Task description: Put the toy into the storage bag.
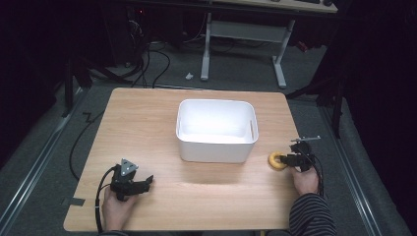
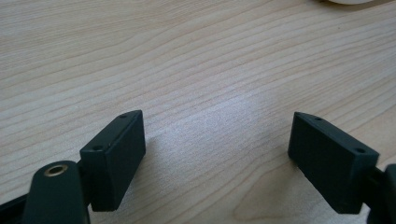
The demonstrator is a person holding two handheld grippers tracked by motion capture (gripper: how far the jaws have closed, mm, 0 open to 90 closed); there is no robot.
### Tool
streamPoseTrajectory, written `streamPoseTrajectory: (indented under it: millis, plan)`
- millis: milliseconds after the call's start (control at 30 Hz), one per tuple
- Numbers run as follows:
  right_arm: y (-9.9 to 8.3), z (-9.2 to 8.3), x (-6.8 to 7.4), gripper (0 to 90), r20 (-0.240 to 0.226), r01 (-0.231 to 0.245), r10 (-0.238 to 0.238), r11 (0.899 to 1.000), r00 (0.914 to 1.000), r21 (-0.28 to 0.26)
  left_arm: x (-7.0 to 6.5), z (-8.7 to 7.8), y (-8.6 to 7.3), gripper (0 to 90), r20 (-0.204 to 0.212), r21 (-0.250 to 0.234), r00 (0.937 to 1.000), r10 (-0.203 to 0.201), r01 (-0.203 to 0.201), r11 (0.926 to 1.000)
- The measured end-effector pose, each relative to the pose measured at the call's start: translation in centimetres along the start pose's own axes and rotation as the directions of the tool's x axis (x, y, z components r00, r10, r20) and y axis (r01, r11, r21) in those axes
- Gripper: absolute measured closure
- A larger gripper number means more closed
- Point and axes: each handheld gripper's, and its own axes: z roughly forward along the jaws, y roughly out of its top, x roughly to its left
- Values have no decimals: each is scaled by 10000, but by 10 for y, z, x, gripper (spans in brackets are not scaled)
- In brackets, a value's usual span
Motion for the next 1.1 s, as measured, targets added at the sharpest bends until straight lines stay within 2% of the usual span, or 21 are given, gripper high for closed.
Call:
streamPoseTrajectory:
  millis: [133,367,433,700,1100]
  plan:
    - [0,-6,-2,656,-161,-113,112,9999,9998,-90,0,0,0,193,-17,-12,10000,10,-10,10000]
    - [5,-27,4,658,-170,383,-392,9980,9991,-498,0,0,0,193,-12,-15,10000,-1,1,10000]
    - [6,-29,5,659,-206,398,-409,9979,9990,-510,0,0,0,193,-11,-12,10000,0,0,10000]
    - [16,-52,13,660,-270,869,-897,9920,9956,-918,0,0,0,193,-10,-9,10000,1,-1,10000]
    - [28,-79,22,659,-545,1117,-1205,9834,9912,-1427,0,0,0,193,0,1,10000,-2,2,10000]
